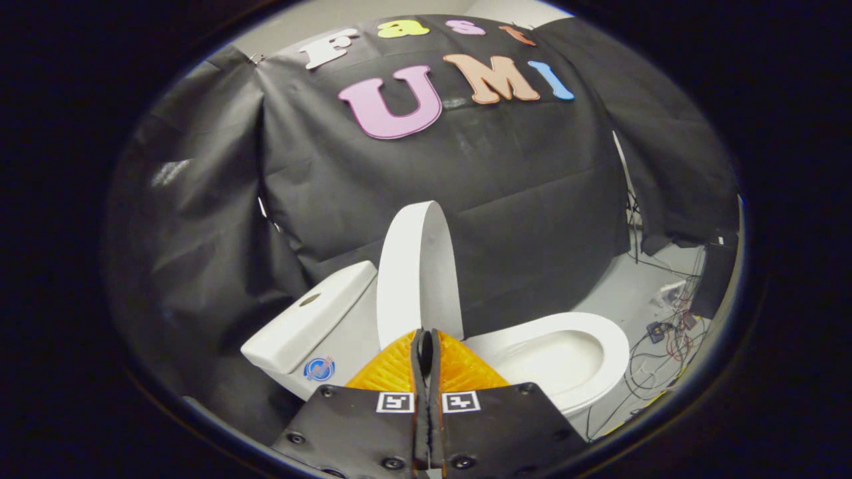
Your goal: Open the toilet lid.
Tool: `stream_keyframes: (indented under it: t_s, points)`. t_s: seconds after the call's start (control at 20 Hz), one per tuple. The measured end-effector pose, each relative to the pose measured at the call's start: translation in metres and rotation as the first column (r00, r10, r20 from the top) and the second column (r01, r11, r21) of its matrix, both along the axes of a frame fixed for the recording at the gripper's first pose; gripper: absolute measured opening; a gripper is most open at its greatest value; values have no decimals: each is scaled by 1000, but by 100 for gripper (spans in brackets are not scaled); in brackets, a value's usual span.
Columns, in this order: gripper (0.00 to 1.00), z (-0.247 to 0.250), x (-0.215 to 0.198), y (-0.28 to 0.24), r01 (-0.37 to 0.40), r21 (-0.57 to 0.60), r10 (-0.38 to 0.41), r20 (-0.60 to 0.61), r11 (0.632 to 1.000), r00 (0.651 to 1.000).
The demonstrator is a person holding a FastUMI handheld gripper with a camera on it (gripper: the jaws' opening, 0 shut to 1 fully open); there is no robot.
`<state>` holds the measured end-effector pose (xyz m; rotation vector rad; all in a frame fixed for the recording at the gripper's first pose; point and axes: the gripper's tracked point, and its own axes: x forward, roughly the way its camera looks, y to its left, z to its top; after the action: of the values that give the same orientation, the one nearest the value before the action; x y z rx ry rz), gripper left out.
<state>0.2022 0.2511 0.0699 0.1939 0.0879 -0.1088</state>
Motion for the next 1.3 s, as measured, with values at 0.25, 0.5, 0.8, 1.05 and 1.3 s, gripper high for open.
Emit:
stream_keyframes:
  t_s: [0.25,0.5,0.8,1.05,1.3]
  points:
    - [1,1,9,30,-42,-53,42,-6,998,999]
    - [1,-4,19,64,-93,-92,92,-12,991,996]
    - [1,-11,24,93,-122,-134,121,-16,983,992]
    - [2,-14,29,107,-117,-178,117,-16,977,993]
    - [1,-16,30,114,-100,-215,104,4,971,995]
